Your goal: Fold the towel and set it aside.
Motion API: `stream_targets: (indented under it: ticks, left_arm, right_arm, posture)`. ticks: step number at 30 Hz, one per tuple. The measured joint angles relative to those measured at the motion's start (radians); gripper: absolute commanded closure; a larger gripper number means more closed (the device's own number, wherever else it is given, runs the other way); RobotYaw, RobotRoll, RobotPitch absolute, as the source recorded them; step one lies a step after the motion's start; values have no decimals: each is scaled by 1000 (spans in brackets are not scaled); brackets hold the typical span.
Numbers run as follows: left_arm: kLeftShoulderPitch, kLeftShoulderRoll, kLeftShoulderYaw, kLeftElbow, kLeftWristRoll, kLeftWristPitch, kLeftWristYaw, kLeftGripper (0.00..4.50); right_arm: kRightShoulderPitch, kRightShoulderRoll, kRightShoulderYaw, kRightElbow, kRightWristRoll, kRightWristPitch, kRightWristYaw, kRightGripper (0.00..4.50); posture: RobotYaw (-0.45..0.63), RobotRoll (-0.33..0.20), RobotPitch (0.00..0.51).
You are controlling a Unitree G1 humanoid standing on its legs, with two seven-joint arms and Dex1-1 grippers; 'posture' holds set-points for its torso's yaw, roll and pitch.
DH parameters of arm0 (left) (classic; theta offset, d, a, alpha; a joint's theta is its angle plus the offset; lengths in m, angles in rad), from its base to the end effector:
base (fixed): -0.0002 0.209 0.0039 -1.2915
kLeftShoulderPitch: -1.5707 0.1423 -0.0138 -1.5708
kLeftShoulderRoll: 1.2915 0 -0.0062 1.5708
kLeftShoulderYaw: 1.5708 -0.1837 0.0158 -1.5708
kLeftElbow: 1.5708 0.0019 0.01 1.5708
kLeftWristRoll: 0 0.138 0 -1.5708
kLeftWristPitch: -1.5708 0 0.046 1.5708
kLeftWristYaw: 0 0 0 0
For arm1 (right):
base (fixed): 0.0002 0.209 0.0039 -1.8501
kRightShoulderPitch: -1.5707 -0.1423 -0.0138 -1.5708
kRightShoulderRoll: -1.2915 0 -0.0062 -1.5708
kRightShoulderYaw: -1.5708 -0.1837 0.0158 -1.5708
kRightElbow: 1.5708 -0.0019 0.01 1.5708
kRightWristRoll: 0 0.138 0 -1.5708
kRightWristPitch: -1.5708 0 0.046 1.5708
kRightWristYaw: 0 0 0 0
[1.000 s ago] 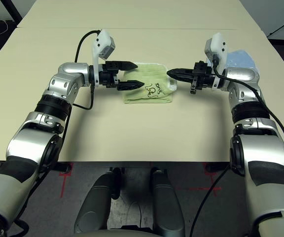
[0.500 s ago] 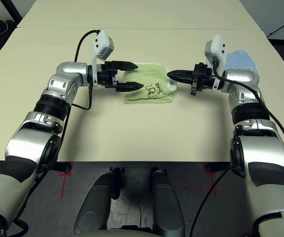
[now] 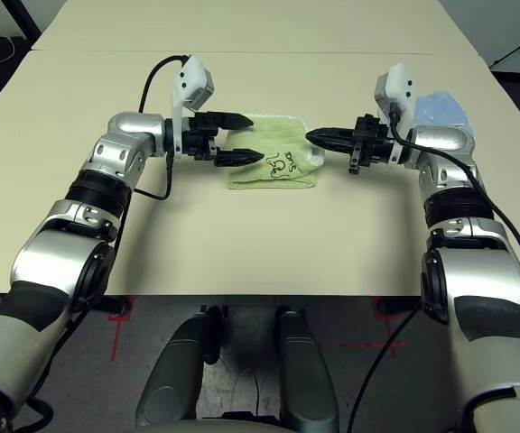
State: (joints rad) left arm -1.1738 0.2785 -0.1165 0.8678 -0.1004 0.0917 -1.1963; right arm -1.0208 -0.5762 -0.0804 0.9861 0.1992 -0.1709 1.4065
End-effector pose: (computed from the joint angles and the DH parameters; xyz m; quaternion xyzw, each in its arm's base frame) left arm 0.3715 0.1357 0.2265 0.1711 -0.0027 -0.5975 0.7834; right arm 0.3462 -0.2700 0.2077 -0.1649 -0.0449 0.5337 0.8282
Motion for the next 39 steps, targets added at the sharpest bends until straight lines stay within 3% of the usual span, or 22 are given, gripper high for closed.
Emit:
stream_targets:
  ticks: [2,9,11,27,39]
  left_arm:
    - [0,0,2,0,0,-12,10,1134]
    - [1,6,11,0,0,-44,12,3905]
    - [1,6,11,1,0,-62,12,4445]
    - [2,-40,-36,105,65,-145,22,4445]
    - [-54,-77,-58,260,146,-150,141,4445]
  right_arm:
    - [0,0,0,-1,0,0,1,4500]
    - [0,0,0,-4,0,0,2,4500]
    - [0,0,0,-4,0,0,2,4500]
    - [-14,37,25,2,-30,-18,-34,4500]
    - [-34,66,152,118,-209,-51,-181,4500]
  posture:
    - [88,0,195]
    - [88,0,191]
    - [88,0,191]
    - [94,0,201]
    - [93,0,207]
